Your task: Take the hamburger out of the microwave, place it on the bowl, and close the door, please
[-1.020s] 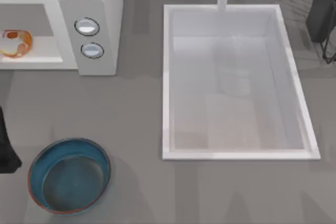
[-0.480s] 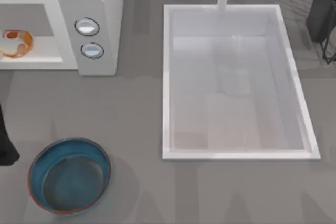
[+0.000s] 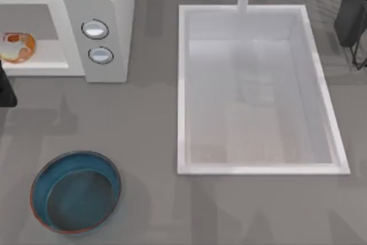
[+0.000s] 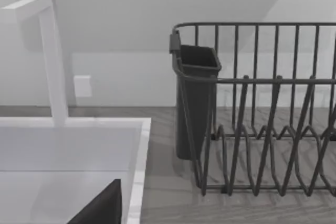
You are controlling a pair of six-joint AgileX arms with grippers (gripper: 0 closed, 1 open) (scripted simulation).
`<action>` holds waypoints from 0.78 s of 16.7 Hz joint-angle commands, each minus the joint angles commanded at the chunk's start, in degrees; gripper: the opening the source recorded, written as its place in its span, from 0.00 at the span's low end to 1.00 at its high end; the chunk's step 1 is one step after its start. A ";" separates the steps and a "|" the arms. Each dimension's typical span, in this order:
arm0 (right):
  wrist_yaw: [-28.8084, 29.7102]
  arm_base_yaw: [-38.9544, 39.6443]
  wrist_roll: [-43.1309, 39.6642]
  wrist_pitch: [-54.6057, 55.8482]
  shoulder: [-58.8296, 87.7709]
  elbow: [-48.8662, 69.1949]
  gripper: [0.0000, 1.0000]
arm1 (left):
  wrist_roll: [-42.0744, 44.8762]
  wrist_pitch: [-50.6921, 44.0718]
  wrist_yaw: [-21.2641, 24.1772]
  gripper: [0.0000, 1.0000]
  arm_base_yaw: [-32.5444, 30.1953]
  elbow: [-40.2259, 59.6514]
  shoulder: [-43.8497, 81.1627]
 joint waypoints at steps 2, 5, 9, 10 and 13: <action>0.00 0.00 0.00 0.00 0.00 0.00 1.00 | 0.34 6.01 0.86 1.00 0.68 4.88 12.81; 0.00 0.00 0.00 0.00 0.00 0.00 1.00 | 0.86 15.23 2.18 1.00 1.72 12.37 32.80; 0.00 0.00 0.00 0.00 0.00 0.00 1.00 | 1.52 26.91 3.85 1.00 3.04 21.85 58.54; 0.00 0.00 0.00 0.00 0.00 0.00 1.00 | 1.67 29.58 4.23 1.00 3.34 24.02 64.47; 0.00 0.00 0.00 0.00 0.00 0.00 1.00 | 2.07 36.57 5.23 1.00 4.13 29.70 80.05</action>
